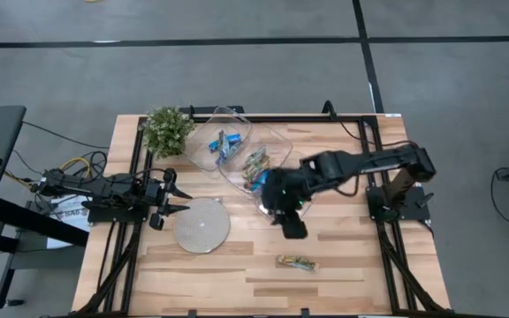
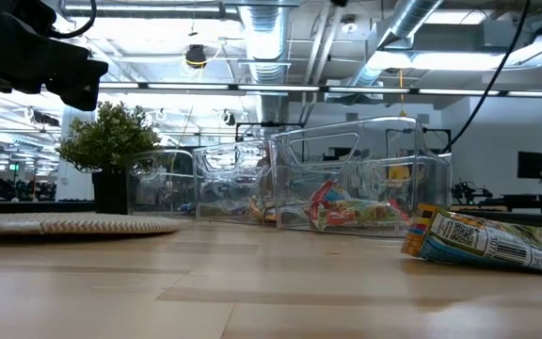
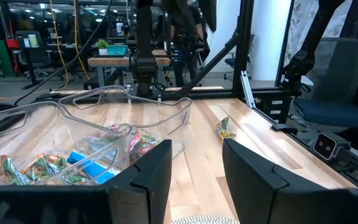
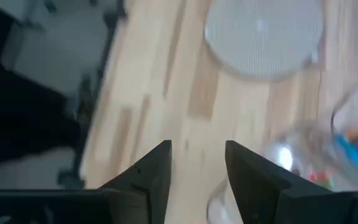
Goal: Pick and place Granola Bars by type
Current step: Put the yellow granola bar into the middle transparent bin
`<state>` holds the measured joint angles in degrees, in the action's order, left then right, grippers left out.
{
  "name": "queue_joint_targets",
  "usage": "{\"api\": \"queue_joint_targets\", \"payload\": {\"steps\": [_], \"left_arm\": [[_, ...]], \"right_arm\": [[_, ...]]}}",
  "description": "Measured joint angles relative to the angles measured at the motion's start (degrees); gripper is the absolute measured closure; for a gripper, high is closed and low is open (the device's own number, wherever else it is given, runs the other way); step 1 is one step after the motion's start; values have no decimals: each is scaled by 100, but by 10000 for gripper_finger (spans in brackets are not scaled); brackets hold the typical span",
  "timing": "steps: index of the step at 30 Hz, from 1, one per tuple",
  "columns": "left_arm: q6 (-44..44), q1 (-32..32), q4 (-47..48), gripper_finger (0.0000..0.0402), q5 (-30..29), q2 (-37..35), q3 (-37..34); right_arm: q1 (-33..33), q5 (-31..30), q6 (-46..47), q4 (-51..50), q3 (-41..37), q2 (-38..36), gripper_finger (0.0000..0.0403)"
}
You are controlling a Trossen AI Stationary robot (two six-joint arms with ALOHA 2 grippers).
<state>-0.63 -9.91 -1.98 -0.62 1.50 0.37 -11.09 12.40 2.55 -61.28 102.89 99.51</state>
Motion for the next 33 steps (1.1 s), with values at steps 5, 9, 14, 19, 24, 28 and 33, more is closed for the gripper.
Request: {"api": "queue_joint_targets", "payload": {"steps": [5,9,14,19,24,28,33], "left_arm": [[-1,-2,0,264,0,0,-1],[0,-1,0,264,0,0,0],[1,0,0,264,0,0,-1],[0,-2,0,264,0,0,0],[1,-2,0,264,0,0,-1],[1,-1,0,264,0,0,1],[1,-2,0,264,0,0,1]], "right_arm": [[-471,-499,484,-801,0,-11,262],[-778,-602,947,-1191,0,72,264],[-1118,-675,1394,-1303,-181,82,266],[-1457,-664,1875,-1316,-618,103,264],[-1794,-656,2193,-1245,-977,109,266],[-2038,-655,2415,-933,-1297,111,264],[-2232,-653,2633,-292,-1762,110,265]]}}
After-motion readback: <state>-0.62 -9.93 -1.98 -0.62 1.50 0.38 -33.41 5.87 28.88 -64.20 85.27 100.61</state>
